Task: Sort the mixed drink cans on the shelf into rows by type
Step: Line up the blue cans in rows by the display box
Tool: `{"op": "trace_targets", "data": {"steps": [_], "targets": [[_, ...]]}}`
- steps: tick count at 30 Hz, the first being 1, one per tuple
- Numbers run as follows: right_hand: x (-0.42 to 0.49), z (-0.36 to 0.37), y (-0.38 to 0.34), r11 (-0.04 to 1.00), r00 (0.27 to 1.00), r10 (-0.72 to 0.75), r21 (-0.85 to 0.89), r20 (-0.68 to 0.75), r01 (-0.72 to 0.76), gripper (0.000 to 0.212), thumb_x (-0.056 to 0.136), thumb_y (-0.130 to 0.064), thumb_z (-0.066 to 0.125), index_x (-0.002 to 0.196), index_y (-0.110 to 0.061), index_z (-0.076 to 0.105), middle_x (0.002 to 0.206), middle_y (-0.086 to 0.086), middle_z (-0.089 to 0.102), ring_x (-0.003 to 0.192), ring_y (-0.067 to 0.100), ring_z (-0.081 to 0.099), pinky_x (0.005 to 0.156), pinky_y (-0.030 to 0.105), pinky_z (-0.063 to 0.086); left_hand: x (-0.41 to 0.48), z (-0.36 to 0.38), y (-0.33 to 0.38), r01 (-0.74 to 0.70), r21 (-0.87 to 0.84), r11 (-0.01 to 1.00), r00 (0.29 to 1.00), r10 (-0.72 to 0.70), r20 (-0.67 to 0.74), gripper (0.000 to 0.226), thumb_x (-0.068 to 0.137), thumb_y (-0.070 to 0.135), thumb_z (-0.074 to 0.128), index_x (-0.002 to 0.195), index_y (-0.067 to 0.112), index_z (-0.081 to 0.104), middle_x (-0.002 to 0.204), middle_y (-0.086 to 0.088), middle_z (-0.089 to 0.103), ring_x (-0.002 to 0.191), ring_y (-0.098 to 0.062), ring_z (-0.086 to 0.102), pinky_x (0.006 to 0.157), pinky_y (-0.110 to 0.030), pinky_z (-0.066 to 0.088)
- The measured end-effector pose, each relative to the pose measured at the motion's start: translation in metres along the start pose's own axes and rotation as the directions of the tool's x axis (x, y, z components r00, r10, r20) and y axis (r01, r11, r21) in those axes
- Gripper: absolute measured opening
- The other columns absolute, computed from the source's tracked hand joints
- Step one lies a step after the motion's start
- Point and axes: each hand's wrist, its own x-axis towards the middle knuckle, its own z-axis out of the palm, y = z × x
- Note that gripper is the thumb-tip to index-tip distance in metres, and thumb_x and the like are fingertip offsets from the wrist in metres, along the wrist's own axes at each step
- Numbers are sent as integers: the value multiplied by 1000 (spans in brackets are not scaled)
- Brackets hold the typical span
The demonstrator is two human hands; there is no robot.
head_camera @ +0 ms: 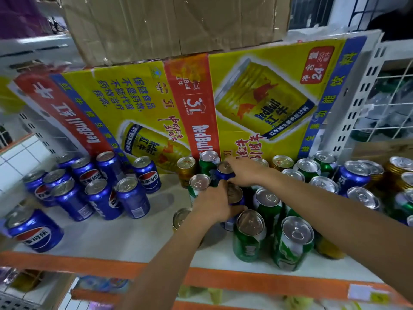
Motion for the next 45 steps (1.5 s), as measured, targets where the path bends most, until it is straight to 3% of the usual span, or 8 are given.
{"op": "trace_targets", "data": {"steps": [7,13,18,23,28,36,40,45], "targets": [[5,4,10,997,999,21,78,32,-23,95,82,-44,68,149,-16,6,134,18,51,117,35,54,90,40,45,-5,-1,1,59,-174,983,997,-50,56,74,75,63,65,129,21,34,118,-10,56,104,-28,56,79,-33,43],[9,-13,5,999,999,-24,-22,-33,23,72,72,-49,76,130,-18,46,130,7,55,115,28,54,83,33,44,-19,-6,5,43,-209,977,997,-56,-59,67,72,63,68,119,20,46,112,-3,60,104,-24,59,89,-39,49],[-2,-55,-6,992,980,-122,-10,-156,122,70,67,-42,80,128,-24,50,127,-1,59,113,23,55,77,27,41,-50,-51,-3,20,-270,963,948,-104,-300,67,74,67,62,126,28,46,113,7,58,104,-16,57,80,-27,45],[-4,-96,-38,969,940,-196,89,-279,229,79,61,-43,85,129,-22,49,127,1,59,110,21,56,85,27,44,-73,-98,-35,51,-245,968,888,-157,-433,87,56,86,40,118,27,52,103,7,64,92,-17,61,80,-37,52],[14,-102,-95,871,894,-301,287,-333,400,68,66,-37,84,125,-23,54,121,-6,58,103,9,53,81,22,37,-84,-118,-92,182,-154,971,826,-236,-513,85,48,92,27,96,28,55,83,6,64,79,-21,62,67,-35,50],[83,-77,-204,800,855,-347,354,-386,485,71,67,-36,83,128,-19,51,127,1,57,114,18,54,84,23,40,-105,-133,-209,330,-33,943,892,-323,-316,58,53,89,49,86,41,48,81,14,59,76,-13,59,63,-31,49],[114,-54,-240,844,885,-359,301,-297,443,74,66,-31,84,130,-19,48,126,3,57,112,22,56,87,30,47,-109,-129,-256,270,78,960,954,-255,-160,47,62,77,58,89,49,32,92,17,57,88,-12,56,68,-27,42],[143,-22,-267,896,920,-355,219,-166,385,71,66,-32,84,127,-21,49,124,4,59,109,24,58,83,35,50,-106,-133,-297,170,51,984,984,-167,-60,47,53,74,50,86,43,40,92,19,59,88,-5,56,72,-24,43]]}}
